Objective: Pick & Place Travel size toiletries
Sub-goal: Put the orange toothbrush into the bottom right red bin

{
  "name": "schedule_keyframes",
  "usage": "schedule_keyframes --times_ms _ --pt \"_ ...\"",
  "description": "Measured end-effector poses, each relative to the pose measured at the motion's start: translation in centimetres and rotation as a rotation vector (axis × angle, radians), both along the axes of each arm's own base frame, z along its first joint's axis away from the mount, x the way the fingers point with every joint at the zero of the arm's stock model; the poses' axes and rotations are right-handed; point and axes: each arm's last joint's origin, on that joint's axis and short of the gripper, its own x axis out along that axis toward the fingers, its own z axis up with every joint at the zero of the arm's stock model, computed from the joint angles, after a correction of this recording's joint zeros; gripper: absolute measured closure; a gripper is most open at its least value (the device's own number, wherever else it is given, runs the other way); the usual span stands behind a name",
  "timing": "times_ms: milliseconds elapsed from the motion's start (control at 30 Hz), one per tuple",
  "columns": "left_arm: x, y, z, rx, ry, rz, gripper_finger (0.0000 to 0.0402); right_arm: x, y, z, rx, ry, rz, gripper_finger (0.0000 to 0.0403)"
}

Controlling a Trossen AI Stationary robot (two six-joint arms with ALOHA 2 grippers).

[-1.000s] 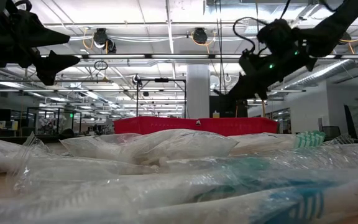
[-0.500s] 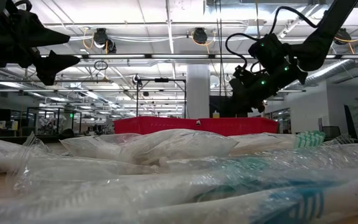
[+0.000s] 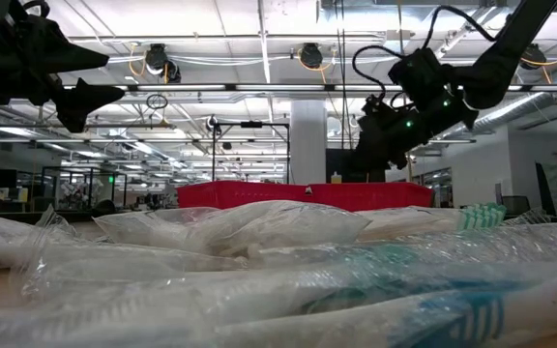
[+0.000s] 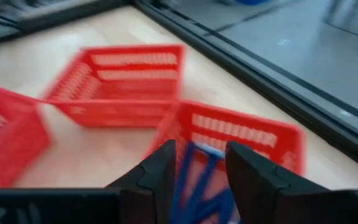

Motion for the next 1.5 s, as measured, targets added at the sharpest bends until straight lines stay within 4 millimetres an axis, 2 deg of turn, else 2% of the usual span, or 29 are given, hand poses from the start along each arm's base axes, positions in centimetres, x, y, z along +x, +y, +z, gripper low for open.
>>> schedule_keyframes --times_ms 200,367,500,700,833,967,1167,1500 --pt "0.0 0.0 0.0 0.0 0.0 0.0 0.0131 -0.3 2.0 3.1 0.006 -0.129 0.231 0.0277" --pt "0.0 0.0 0.0 0.0 0.0 0.0 0.0131 -0.9 5.3 6.1 -0.01 -0.218 0.421 0.0286" --pt "0.0 0.0 0.0 0.0 0.0 0.0 0.0131 -1.4 8.3 7.4 0.002 -0.237 0.562 0.0291" --pt "0.0 0.0 0.0 0.0 0.0 0.0 0.0131 -1.5 13.2 8.1 0.104 -0.256 0.755 0.0297" --pt "0.0 0.0 0.0 0.0 0.0 0.0 0.0131 -1.7 16.5 8.4 0.096 -0.274 0.91 0.0302" --pt "0.0 0.0 0.0 0.0 0.0 0.0 0.0131 -2.1 18.9 8.5 0.068 -0.287 1.029 0.0307" --pt "0.0 0.0 0.0 0.0 0.0 0.0 0.0131 -2.8 21.2 8.5 0.075 -0.286 1.137 0.031" --pt "0.0 0.0 0.0 0.0 0.0 0.0 0.0131 -3.8 23.6 8.4 0.096 -0.277 1.256 0.031"
